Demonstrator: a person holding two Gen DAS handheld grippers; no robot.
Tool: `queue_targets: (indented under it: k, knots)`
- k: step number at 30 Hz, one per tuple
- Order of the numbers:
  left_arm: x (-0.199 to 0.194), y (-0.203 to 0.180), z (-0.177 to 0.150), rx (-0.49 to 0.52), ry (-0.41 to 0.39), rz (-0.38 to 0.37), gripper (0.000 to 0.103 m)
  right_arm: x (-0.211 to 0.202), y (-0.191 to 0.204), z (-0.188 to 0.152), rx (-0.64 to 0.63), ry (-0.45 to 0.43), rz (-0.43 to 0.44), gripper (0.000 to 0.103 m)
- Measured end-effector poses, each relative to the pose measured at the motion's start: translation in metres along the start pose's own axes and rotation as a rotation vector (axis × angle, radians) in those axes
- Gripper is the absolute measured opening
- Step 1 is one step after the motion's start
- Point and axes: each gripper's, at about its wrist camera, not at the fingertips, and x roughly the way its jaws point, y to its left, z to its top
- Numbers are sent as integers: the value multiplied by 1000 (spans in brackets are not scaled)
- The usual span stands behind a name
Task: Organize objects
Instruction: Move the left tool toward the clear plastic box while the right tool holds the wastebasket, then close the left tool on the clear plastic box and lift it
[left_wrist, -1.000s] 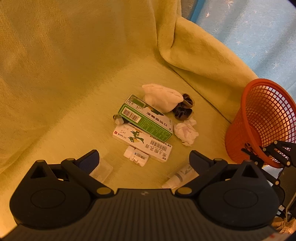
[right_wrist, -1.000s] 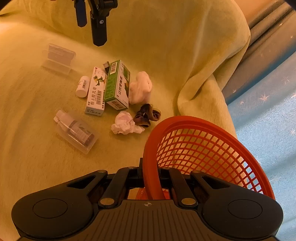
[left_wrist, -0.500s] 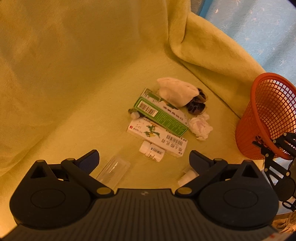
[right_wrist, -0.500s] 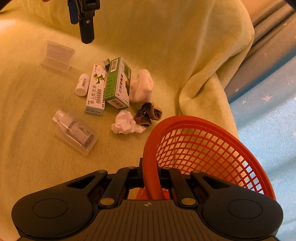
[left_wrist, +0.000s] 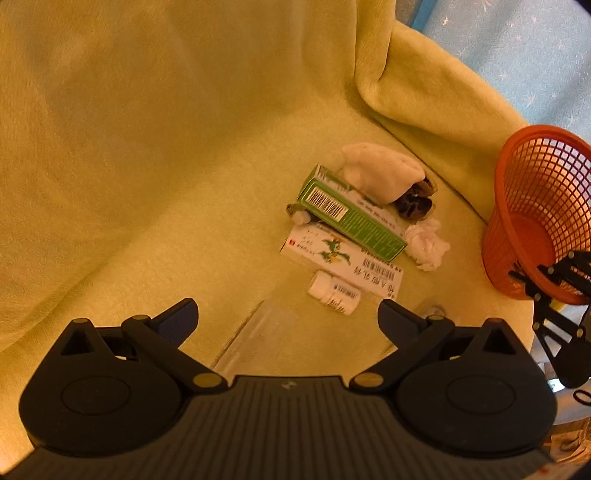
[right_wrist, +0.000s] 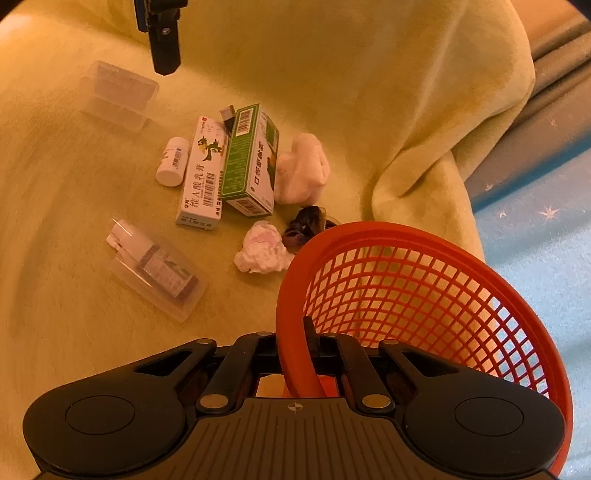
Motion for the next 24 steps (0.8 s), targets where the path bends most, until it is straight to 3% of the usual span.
queue_targets:
  k: [16,24]
  knots:
    - [2,16,-20,25,12,-11,98,4,8,4,-16,8,1,0]
    - [17,7,-29,160,46,-27,89,4,8,4,-17,8,1,0]
